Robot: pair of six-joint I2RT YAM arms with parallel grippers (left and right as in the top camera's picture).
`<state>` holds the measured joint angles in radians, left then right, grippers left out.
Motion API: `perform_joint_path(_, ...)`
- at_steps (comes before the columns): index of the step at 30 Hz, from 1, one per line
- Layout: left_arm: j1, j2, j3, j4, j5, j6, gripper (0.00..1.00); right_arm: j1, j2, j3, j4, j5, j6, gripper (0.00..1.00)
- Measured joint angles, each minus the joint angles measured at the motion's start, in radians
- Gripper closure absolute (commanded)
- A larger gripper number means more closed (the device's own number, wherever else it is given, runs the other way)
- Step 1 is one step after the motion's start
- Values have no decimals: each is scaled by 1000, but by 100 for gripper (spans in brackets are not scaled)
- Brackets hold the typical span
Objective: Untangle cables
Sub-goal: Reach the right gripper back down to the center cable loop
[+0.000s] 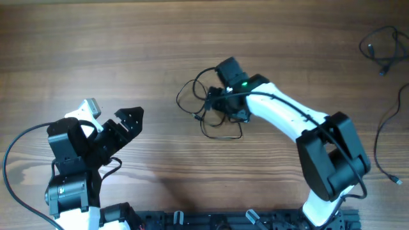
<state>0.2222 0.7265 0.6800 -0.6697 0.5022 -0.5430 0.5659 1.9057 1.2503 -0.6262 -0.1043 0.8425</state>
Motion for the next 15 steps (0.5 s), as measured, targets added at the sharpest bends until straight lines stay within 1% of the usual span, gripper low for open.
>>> perform_joint_path(5,0,0,0,0,0,0,0,98,2,-1,93,140,51,0)
perform_joint_path(8,0,0,0,0,0,0,0,146,2,-1,101,208,81,0)
perform_joint_path(12,0,0,0,0,0,0,0,178,10,-1,81,298,183,0)
perform_joint_path(15,0,0,0,0,0,0,0,179,31,-1,108,327,237,0)
